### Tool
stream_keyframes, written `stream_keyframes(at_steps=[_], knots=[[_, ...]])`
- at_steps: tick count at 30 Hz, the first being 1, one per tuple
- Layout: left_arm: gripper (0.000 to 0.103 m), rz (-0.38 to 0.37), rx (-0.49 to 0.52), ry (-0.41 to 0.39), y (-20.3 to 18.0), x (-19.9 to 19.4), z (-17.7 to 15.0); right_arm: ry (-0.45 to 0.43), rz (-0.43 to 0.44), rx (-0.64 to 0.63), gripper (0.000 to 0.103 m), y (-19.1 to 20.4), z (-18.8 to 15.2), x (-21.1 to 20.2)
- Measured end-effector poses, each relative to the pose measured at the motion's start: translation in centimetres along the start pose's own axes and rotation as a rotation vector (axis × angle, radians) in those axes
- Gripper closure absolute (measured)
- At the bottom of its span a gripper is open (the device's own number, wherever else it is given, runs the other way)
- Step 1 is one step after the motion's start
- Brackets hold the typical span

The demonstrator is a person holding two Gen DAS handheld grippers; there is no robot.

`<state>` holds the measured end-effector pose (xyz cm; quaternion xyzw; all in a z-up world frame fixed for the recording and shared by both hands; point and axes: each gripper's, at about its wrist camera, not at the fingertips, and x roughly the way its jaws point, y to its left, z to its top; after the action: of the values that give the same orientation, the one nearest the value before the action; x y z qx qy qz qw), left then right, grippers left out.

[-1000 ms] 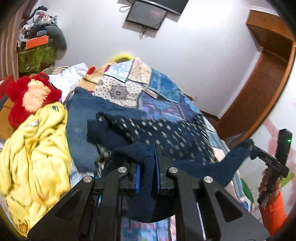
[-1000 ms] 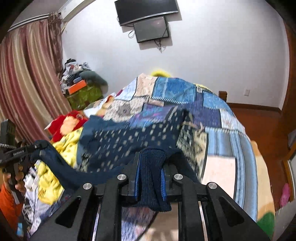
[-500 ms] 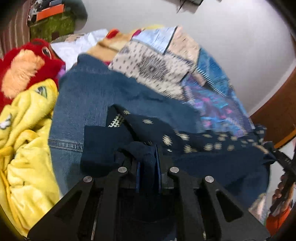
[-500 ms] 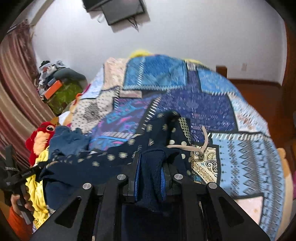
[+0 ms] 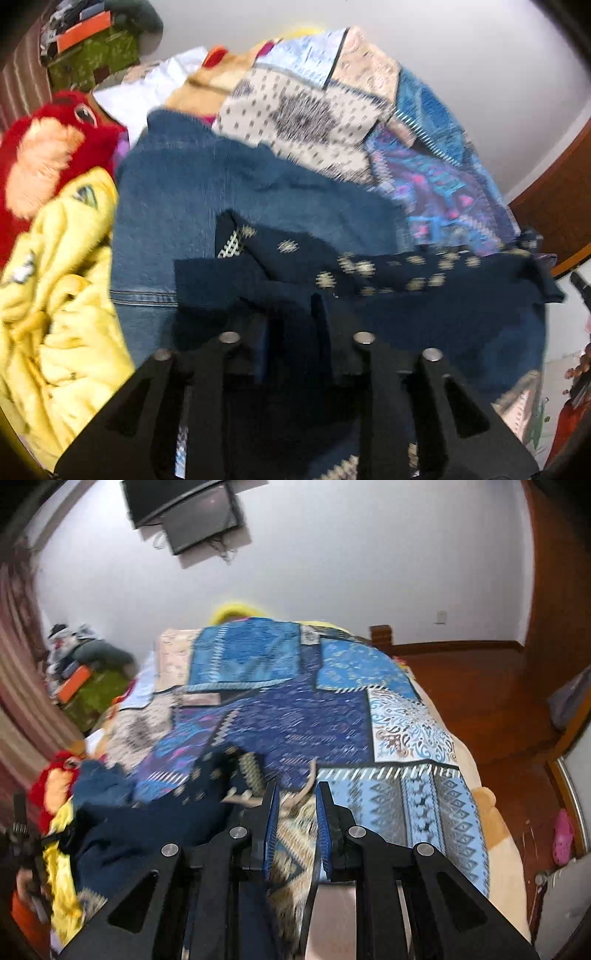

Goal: Fold large clothes

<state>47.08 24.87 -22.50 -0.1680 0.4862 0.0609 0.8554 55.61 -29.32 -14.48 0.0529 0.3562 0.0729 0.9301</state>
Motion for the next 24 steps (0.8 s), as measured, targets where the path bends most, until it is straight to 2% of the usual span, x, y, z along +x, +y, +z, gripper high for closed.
stream_keyframes(at_steps=[1,3,5,6,8,13,16,19,22,24], knots=[[0.059,-0.014,0.0,-0.023,-0.2,-1.3,0.1,0.002,0.002,-0.028,0.088,0.6,-0.4,-0.8],[0.028,-0.005,-0.002,-0.094,-0.4,-4.1,0.2,0.01,0.022,-0.069,0.088,1.8,-1.2,-1.9],[0.019,0.047,0.02,-0.189,-0.7,-6.9,0.1,0.019,0.051,-0.09,0.088,2.7,-2.2,-2.7],[0.017,0.067,0.046,-0.227,-0.9,-8.2,-0.1,0.03,0.071,-0.103,0.088,3.5,-2.8,-2.8],[0.016,0.081,0.088,-0.241,-1.3,-9.5,-0.5,0.045,0.1,-0.124,0.088,4.7,-3.7,-3.0],[0.016,0.054,0.191,-0.16,-2.5,-8.3,-3.0,0.104,0.16,-0.185,0.087,8.5,-6.0,-1.3],[0.016,0.024,0.252,-0.089,-3.3,-5.9,-5.7,0.14,0.179,-0.226,0.087,10.6,-7.3,1.0],[0.016,0.046,0.31,-0.051,-4.1,-2.7,-7.5,0.17,0.175,-0.269,0.087,12.2,-8.2,3.6],[0.016,0.103,0.351,-0.051,-4.6,0.1,-7.4,0.173,0.152,-0.286,0.087,13.2,-8.2,6.2],[0.016,0.148,0.343,-0.061,-4.5,1.8,-6.0,0.152,0.15,-0.27,0.087,13.6,-7.3,7.6]])
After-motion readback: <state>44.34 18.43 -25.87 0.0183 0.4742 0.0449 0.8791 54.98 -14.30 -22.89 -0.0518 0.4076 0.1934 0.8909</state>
